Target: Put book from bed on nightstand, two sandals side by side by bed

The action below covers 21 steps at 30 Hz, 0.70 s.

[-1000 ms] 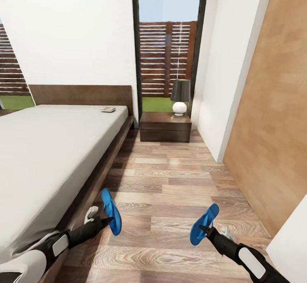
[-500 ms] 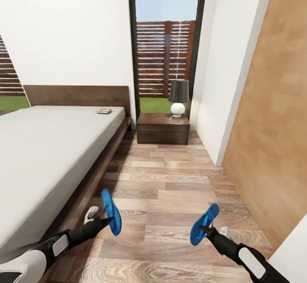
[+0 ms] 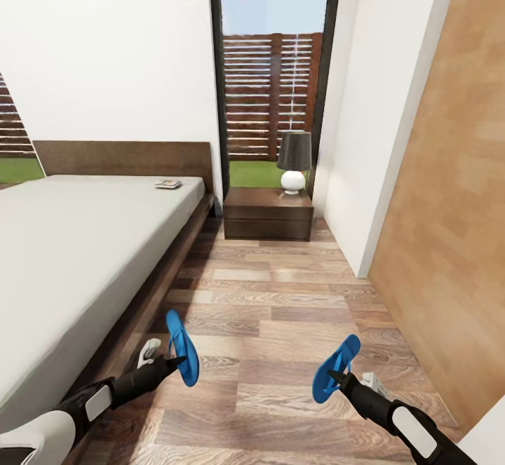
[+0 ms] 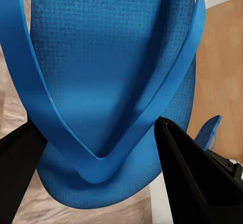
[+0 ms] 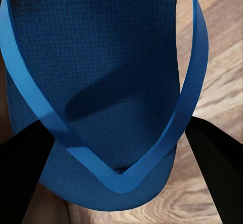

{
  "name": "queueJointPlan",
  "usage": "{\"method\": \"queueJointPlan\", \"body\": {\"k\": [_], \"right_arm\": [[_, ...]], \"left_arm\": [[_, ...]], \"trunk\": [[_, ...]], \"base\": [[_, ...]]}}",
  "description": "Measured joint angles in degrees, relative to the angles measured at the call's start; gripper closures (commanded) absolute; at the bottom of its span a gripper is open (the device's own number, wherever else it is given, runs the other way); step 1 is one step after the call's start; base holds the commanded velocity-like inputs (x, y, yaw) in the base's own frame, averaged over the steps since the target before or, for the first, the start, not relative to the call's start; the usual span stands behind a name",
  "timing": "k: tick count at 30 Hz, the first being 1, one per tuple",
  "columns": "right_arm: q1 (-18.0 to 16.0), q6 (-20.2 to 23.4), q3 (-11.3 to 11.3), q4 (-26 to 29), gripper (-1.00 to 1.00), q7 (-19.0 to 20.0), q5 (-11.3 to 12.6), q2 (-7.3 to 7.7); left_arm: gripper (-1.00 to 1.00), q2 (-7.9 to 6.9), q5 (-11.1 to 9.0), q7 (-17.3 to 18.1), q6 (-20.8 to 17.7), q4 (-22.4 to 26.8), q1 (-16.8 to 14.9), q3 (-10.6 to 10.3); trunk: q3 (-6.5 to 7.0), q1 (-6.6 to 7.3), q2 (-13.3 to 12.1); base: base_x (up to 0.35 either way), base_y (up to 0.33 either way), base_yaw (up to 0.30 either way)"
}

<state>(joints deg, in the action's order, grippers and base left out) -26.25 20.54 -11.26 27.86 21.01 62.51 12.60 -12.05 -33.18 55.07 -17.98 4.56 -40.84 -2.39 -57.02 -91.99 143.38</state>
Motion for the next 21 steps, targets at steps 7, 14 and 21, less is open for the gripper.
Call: {"method": "queueJointPlan", "body": {"k": [7,14,21], "right_arm": [[0.0,0.1,-0.1,0.0,1.00,0.2,-0.1,0.00],[0.0,0.0,-0.1,0.0,1.00,0.5,-0.1,0.00],[0.0,0.0,-0.1,0.5,1.00,0.5,-0.1,-0.16]], "left_arm": [[1.00,-0.06,-0.2,-0.1,0.0,0.0,0.0,0.9],[1.00,0.15,-0.7,-10.8,-0.6,0.0,0.0,3.3],[1.00,0.45,-2.2,-20.5,-1.3,0.0,-0.1,5.0]], "trunk": [[0.00,0.00,0.0],[0.00,0.00,0.0],[0.00,0.00,0.0]], "base": [[0.007,0.000,0.000],[0.000,0.000,0.000],[0.000,0.000,0.000]]}}
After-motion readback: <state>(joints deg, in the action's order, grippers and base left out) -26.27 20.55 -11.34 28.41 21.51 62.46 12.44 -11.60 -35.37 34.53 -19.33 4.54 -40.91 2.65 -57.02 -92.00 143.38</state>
